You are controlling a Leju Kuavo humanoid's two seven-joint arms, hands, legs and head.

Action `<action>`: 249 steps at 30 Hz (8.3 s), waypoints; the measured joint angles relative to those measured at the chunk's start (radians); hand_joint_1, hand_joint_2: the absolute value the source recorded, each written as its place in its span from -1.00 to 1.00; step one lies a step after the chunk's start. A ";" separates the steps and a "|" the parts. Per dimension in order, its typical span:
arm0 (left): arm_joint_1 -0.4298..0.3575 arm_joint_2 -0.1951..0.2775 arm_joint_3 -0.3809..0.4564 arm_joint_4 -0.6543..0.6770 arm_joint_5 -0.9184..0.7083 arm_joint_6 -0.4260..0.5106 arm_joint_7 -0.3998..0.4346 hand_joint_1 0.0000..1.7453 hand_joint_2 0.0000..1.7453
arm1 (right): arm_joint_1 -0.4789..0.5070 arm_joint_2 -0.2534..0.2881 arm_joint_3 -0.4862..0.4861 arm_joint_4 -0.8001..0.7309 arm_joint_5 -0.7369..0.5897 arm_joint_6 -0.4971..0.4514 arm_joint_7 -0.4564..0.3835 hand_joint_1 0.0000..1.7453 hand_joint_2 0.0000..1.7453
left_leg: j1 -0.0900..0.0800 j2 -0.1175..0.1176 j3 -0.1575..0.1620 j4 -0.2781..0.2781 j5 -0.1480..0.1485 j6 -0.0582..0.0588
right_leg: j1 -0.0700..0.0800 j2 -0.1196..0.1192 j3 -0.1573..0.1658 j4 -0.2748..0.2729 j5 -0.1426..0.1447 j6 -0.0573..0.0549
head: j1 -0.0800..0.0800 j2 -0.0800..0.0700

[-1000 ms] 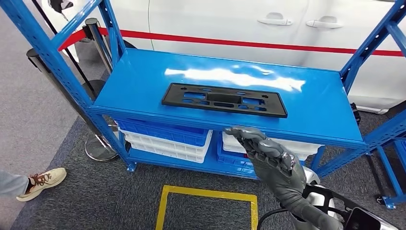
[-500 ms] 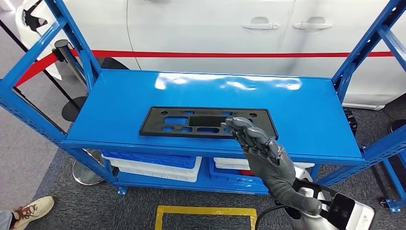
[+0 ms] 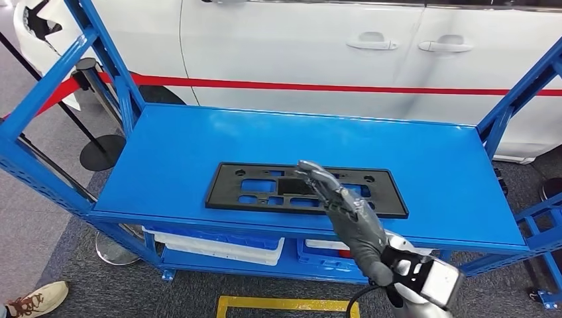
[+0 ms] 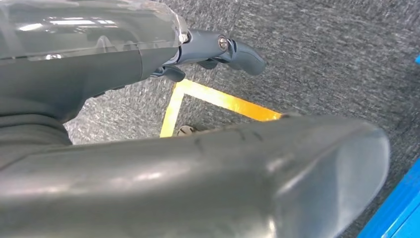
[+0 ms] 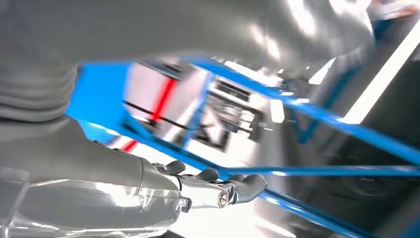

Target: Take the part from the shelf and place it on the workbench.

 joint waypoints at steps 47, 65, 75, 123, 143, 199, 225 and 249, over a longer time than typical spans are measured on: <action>0.010 -0.008 0.019 0.000 -0.050 -0.012 -0.033 -1.00 -1.00 | -0.251 0.095 0.362 0.727 1.299 -0.847 0.534 -1.00 1.00 | 0.012 -0.006 -0.062 0.192 -0.086 -0.061 | 0.004 -0.007 0.099 -0.262 0.138 -0.050 | 0.000 0.000; 0.004 -0.005 0.039 0.000 -0.085 -0.023 -0.067 -1.00 -1.00 | -0.314 0.141 0.305 0.968 1.500 -0.946 0.757 0.94 1.00 | 0.007 -0.010 0.027 -0.009 -0.015 -0.017 | 0.008 -0.008 0.054 -0.191 0.129 -0.026 | 0.004 0.000; 0.006 0.000 0.051 0.000 -0.113 -0.038 -0.101 -1.00 -1.00 | -0.301 0.138 0.249 0.983 1.502 -0.970 0.781 0.93 1.00 | 0.010 -0.008 -0.066 0.221 -0.142 -0.056 | 0.010 -0.009 0.099 -0.275 0.150 -0.057 | 0.003 0.000; -0.002 0.012 0.161 0.000 -0.174 -0.154 -0.357 -1.00 -1.00 | -0.093 -0.051 0.076 -0.121 -0.104 -0.384 -0.051 0.96 1.00 | 0.015 -0.001 0.069 -0.023 -0.036 -0.013 | 0.001 -0.005 -0.034 -0.005 0.024 -0.001 | 0.007 0.000; -0.013 0.008 0.211 0.000 -0.178 -0.094 -0.285 -1.00 -1.00 | -0.233 -0.161 0.146 -0.012 -0.454 0.017 0.060 0.96 1.00 | 0.011 -0.007 0.088 0.060 -0.122 -0.047 | 0.008 -0.013 0.018 -0.243 0.200 -0.044 | 0.006 0.000; 0.018 0.017 0.277 -0.007 -0.300 -0.041 -0.138 -1.00 -1.00 | 0.002 -0.125 -0.046 -0.230 -0.200 0.122 -0.050 0.96 1.00 | 0.004 0.006 -0.061 0.217 -0.173 -0.063 | 0.006 -0.041 0.096 -0.259 0.142 -0.060 | 0.005 0.000; -0.012 0.029 0.281 -0.011 -0.354 -0.052 -0.122 -1.00 -1.00 | -0.089 -0.150 0.010 -0.195 -0.281 -0.001 -0.050 0.96 1.00 | 0.000 0.007 -0.033 0.000 0.037 -0.052 | -0.006 -0.011 0.151 -0.250 0.084 -0.030 | 0.000 0.000; -0.008 0.038 0.345 -0.013 -0.386 0.037 0.008 -1.00 -1.00 | -0.183 -0.197 0.137 -0.154 -0.338 -0.016 -0.043 0.96 1.00 | -0.002 0.054 0.103 -0.040 -0.053 -0.014 | -0.008 -0.013 -0.028 -0.026 0.084 0.002 | 0.002 0.000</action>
